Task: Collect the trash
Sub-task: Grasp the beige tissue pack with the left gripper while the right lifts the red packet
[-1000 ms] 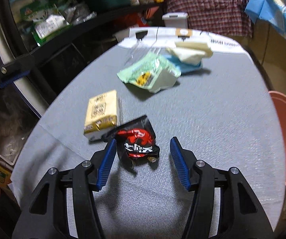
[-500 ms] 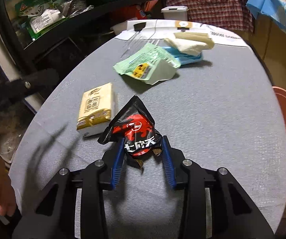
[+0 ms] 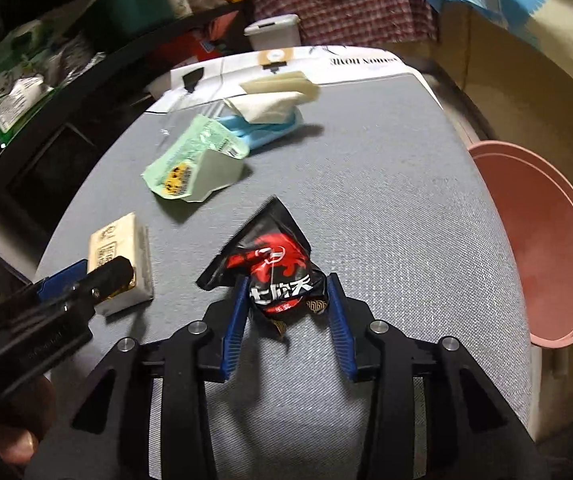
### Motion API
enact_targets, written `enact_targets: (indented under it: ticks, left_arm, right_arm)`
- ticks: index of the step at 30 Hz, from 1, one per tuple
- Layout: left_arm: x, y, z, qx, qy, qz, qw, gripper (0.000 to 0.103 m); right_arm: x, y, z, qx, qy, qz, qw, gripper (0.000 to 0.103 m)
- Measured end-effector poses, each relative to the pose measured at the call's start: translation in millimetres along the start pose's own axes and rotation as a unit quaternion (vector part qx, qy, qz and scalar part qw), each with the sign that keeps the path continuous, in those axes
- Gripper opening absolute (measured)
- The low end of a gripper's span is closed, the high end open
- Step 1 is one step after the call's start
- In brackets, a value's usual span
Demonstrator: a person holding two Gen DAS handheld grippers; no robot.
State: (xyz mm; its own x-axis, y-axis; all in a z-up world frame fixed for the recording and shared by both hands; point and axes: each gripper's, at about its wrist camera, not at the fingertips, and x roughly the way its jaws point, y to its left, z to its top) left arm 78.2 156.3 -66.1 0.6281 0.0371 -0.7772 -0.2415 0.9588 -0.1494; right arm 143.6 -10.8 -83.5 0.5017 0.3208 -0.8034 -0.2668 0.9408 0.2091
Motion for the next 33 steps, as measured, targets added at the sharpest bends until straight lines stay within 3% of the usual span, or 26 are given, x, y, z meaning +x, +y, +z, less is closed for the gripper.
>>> enact_targets:
  ticks: [9,13,24,33]
  left_arm:
    - [11,0,2,-0.002,0.019,0.002,0.9998,0.067]
    - [12,-1,2,0.0,0.023,0.012,0.9997,0.063]
    - [4,-2,3,0.01,0.015,0.026,0.9995,0.057]
    - [-8,-1,5,0.013,-0.003,0.029,0.9995,0.056]
  right_arm:
    - [7,3,6,-0.019,-0.003,0.001,1.0,0.049]
    - [8,3,7,-0.022,-0.002,-0.002,1.0,0.048]
    - [3,6,7,-0.032,-0.008,0.003,0.999,0.037]
    - [-8,9,8,-0.037,-0.022,0.003,0.999,0.036]
